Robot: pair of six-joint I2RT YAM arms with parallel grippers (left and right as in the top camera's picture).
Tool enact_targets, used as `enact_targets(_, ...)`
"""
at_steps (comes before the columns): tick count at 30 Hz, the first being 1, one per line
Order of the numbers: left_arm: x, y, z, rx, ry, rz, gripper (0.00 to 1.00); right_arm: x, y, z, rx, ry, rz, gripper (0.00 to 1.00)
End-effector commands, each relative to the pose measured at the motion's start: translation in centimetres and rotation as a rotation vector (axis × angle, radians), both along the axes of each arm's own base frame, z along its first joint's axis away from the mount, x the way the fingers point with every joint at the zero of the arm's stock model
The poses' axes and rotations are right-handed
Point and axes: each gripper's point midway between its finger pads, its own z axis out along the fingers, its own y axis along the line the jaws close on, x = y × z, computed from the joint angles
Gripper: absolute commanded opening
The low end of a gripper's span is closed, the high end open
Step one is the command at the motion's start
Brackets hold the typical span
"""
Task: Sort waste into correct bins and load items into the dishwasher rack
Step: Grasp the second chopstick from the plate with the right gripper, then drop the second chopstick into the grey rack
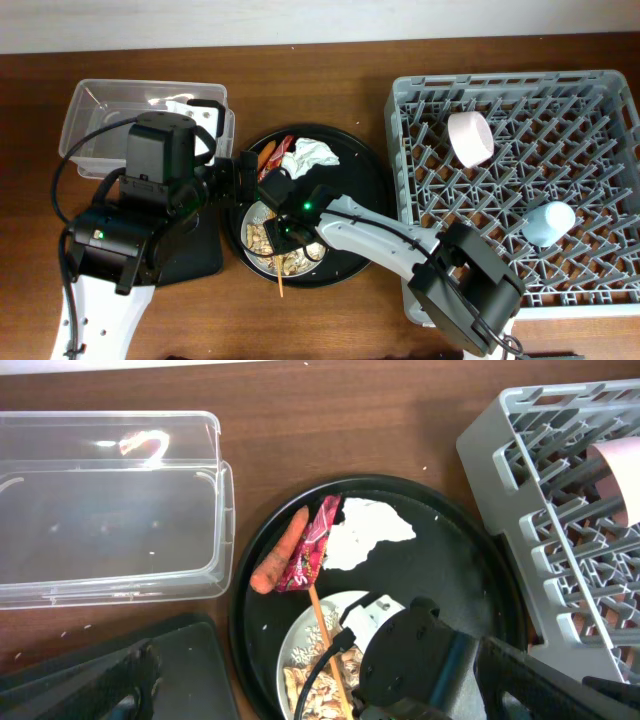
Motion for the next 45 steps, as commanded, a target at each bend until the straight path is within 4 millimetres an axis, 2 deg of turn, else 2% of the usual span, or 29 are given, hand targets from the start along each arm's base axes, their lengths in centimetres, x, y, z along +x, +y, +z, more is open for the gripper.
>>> enact_targets(1,0.1,0.3,0.3,-0.001,-0.007,0.018,0.99,0.9,0.2,1.5,0.037,-0.033,0.011,0.27)
enact_targets(7,0.1,0.3,0.3,-0.001,-0.007,0.018,0.99,0.9,0.6,1.8,0.051,-0.051,0.066,0.27)
enact_targets(11,0.1,0.3,0.3,-0.001,-0.007,0.018,0.99,0.1,1.1,1.7,0.058,-0.043,0.089,0.27)
enact_targets(14,0.1,0.3,0.3,-0.001,-0.007,0.018,0.99,0.1,0.8,0.6,0.020,-0.041,0.065,0.28)
enact_targets(18,0.1,0.3,0.3,-0.001,-0.007,0.018,0.99,-0.6,0.7,-1.8,-0.008,0.022,0.048,0.26)
enact_targets(20,0.1,0.3,0.3,-0.001,-0.007,0.018,0.99,-0.6,0.7,-1.8,-0.008,0.025,0.049,0.17)
enact_targets(22,0.1,0.3,0.3,-0.001,-0.007,0.018,0.99,-0.4,0.7,-1.4,0.000,0.017,0.045,0.04)
enact_targets(25,0.1,0.3,0.3,-0.001,-0.007,0.018,0.99,0.3,0.4,-0.5,0.013,0.001,0.029,0.04)
enact_targets(33,0.1,0.3,0.3,-0.001,-0.007,0.018,0.99,3.2,-2.4,4.4,0.061,-0.077,-0.019,0.04)
enact_targets(35,0.1,0.3,0.3,-0.001,-0.007,0.018,0.99,4.1,-3.4,6.1,0.078,-0.103,-0.049,0.04)
enact_targets(38,0.1,0.3,0.3,-0.001,-0.007,0.018,0.99,6.2,-5.9,9.1,0.117,-0.153,-0.118,0.04)
enact_targets(40,0.1,0.3,0.3,-0.001,-0.007,0.018,0.99,6.5,-6.7,10.1,0.146,-0.161,-0.093,0.04)
enact_targets(42,0.1,0.3,0.3,-0.001,-0.007,0.018,0.99,5.8,-7.2,9.9,0.153,-0.113,-0.076,0.04)
enact_targets(45,0.1,0.3,0.3,-0.001,-0.007,0.018,0.99,3.7,-6.9,8.4,0.103,-0.047,-0.023,0.04)
